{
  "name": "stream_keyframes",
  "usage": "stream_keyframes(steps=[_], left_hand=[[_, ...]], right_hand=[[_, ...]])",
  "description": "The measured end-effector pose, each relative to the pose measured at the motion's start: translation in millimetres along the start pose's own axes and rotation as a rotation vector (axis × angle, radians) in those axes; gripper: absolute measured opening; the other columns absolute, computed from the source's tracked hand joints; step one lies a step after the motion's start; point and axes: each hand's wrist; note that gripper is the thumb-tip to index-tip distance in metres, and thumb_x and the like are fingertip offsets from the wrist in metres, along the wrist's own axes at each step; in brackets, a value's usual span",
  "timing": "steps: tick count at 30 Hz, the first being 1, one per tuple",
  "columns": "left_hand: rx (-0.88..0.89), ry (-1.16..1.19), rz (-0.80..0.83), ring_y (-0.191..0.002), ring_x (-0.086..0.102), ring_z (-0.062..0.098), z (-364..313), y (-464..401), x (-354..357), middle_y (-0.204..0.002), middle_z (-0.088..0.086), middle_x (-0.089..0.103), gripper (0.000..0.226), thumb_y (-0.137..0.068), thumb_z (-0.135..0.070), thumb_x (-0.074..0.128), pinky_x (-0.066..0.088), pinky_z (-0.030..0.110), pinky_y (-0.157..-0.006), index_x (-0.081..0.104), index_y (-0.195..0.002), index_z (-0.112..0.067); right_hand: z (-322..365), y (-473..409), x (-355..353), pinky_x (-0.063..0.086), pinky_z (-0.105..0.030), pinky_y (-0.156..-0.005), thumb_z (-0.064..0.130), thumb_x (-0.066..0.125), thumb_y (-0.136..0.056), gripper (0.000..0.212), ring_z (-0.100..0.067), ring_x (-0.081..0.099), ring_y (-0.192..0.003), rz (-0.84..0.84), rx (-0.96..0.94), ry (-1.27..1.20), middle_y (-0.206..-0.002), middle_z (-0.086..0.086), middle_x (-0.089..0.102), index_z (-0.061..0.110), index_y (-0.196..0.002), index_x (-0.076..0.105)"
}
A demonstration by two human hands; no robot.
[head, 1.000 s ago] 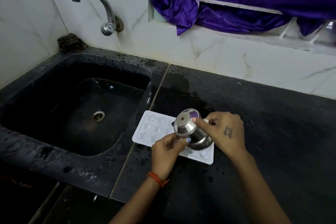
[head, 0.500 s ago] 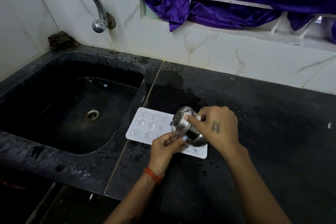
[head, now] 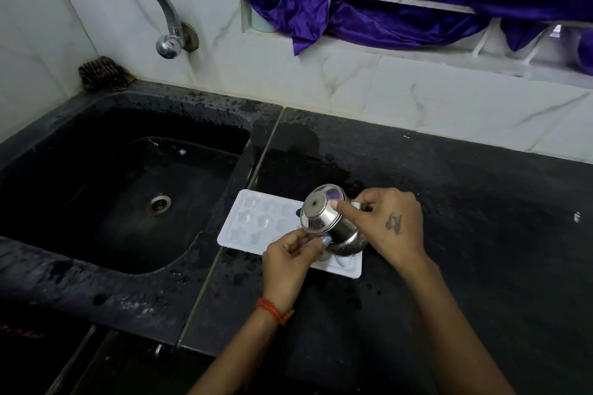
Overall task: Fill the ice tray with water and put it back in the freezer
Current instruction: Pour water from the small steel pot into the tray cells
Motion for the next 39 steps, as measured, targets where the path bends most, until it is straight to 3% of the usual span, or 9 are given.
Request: stream_keyframes(steps=[5, 9, 12, 16, 19, 26, 33, 39], left_hand=[[0.041, -0.075, 0.001, -0.078, 0.072, 0.016, -2, 0, 7, -0.085, 0.000, 0.076, 0.018, -0.065, -0.029, 0.080, 0.057, 0.033, -0.079, 0.076, -0.082, -0.028], [-0.001, -0.036, 0.058, -0.088, 0.071, 0.017, 1, 1, 10, -0.088, 0.002, 0.076, 0.025, -0.062, -0.031, 0.080, 0.055, 0.036, -0.084, 0.077, -0.085, -0.023], [-0.042, 0.008, 0.127, -0.083, 0.072, 0.018, 2, 2, 11, -0.080, 0.004, 0.076, 0.025, -0.062, -0.035, 0.078, 0.056, 0.028, -0.077, 0.077, -0.085, -0.026], [-0.116, 0.114, 0.122, -0.075, 0.072, 0.022, 5, 0, 13, -0.080, 0.011, 0.075, 0.013, -0.075, -0.007, 0.072, 0.056, 0.023, -0.068, 0.077, -0.085, -0.015], [-0.143, 0.139, 0.107, -0.073, 0.072, 0.021, 5, 0, 15, -0.081, 0.011, 0.075, 0.016, -0.079, 0.001, 0.067, 0.056, 0.022, -0.066, 0.073, -0.091, -0.008], [-0.170, 0.173, 0.098, -0.074, 0.072, 0.024, 5, 2, 18, -0.082, 0.015, 0.074, 0.013, -0.080, 0.003, 0.066, 0.056, 0.022, -0.066, 0.071, -0.091, -0.001], [-0.182, 0.176, 0.080, -0.081, 0.071, 0.031, 8, 1, 20, -0.089, 0.022, 0.073, 0.021, -0.077, -0.001, 0.068, 0.057, 0.025, -0.070, 0.069, -0.098, 0.006], [-0.121, 0.126, 0.055, -0.081, 0.071, 0.031, 7, 3, 24, -0.087, 0.020, 0.073, 0.019, -0.074, -0.006, 0.072, 0.058, 0.029, -0.072, 0.073, -0.093, -0.006]], right_hand=[[-10, 2, -5, 0.036, -0.022, -0.051, 0.052, 0.072, -0.071, 0.040, -0.010, 0.057, -0.047, -0.029, 0.041, -0.084, -0.047, 0.003, 0.059, 0.017, -0.053, 0.065], [-14, 4, -9, 0.035, -0.020, -0.052, 0.052, 0.071, -0.073, 0.040, -0.012, 0.059, -0.050, -0.016, 0.053, -0.038, -0.050, 0.001, 0.062, 0.015, -0.057, 0.067], [-11, 5, -11, 0.032, -0.021, -0.052, 0.053, 0.067, -0.075, 0.043, -0.015, 0.059, -0.052, 0.003, 0.031, 0.059, -0.051, -0.001, 0.063, 0.014, -0.059, 0.067], [-7, 5, -13, 0.032, -0.024, -0.053, 0.054, 0.062, -0.077, 0.042, -0.016, 0.056, -0.053, 0.031, 0.003, 0.150, -0.050, 0.001, 0.059, 0.015, -0.060, 0.066], [-5, 5, -14, 0.036, -0.025, -0.056, 0.055, 0.061, -0.079, 0.044, -0.018, 0.058, -0.057, 0.044, -0.011, 0.191, -0.050, 0.003, 0.056, 0.015, -0.062, 0.066], [-2, 5, -16, 0.045, -0.028, -0.061, 0.056, 0.059, -0.080, 0.044, -0.021, 0.060, -0.061, 0.030, -0.053, 0.231, -0.058, -0.001, 0.061, 0.016, -0.063, 0.065], [-2, 6, -17, 0.039, -0.026, -0.057, 0.056, 0.058, -0.081, 0.044, -0.020, 0.059, -0.061, 0.022, -0.065, 0.243, -0.060, -0.001, 0.062, 0.016, -0.064, 0.066], [-12, 7, -21, 0.033, -0.023, -0.048, 0.055, 0.064, -0.077, 0.047, -0.017, 0.054, -0.050, 0.008, -0.007, 0.146, -0.047, 0.002, 0.054, 0.013, -0.056, 0.062]])
Point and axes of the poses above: each hand's wrist, its own y-axis away from the middle knuckle, its own x-axis out of the palm, z = x × y
